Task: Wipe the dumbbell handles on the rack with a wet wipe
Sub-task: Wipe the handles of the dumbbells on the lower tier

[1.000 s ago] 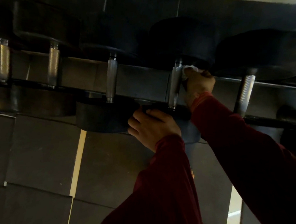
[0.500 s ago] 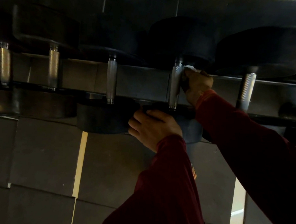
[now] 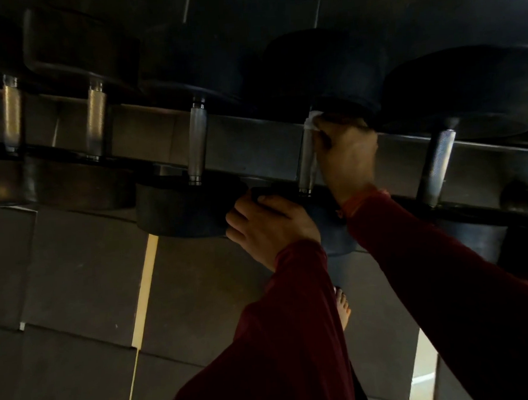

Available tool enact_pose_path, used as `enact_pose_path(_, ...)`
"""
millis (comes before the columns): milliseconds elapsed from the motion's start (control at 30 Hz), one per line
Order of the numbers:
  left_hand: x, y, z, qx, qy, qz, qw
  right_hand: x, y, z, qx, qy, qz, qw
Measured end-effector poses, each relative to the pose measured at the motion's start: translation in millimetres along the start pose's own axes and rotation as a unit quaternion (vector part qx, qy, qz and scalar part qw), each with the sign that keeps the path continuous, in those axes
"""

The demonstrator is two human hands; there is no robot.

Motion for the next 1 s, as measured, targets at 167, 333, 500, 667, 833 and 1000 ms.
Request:
enact_pose_path(167,1,-1,-1,0.003,-0.006,0.004,1.000,0,0,7,0.100,0.106,0.101,0.984)
enact_pose_path(333,0,-1,0,-0.005,-0.008,0.000,1.000,-20,1,-4,0.215,0.209,0.251,0.920)
enact_pose_path(500,-2,0,0,-0.012,-0.007,-0.005,1.000,-3,-16,-12,0.320,0.301,0.291,0.850)
enact_pose_path(667,0,-1,-1,-0.022,-0.015,-0.016,1.000,-15,0,9,0.212,0.260,0.255,0.907)
enact_pose_path(833,0,-2,-2,-0.024,-0.017,-0.014,0.999,3,-6,-9,0.294,0.384,0.319,0.815)
enact_pose_path(1000,-1,0,0,-0.010,-0.017,-0.009,1.000,-17,-8,0,0.203,0.119,0.204,0.950)
Point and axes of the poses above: each hand's wrist, its own y-axis away from the middle knuckle, its own z-axis out of the back of the hand, x = y × z, the point moved 1 cm from there along -y, towards the middle knuckle, and after that the axes turned 12 degrees about -y, right-handed, at the moved point
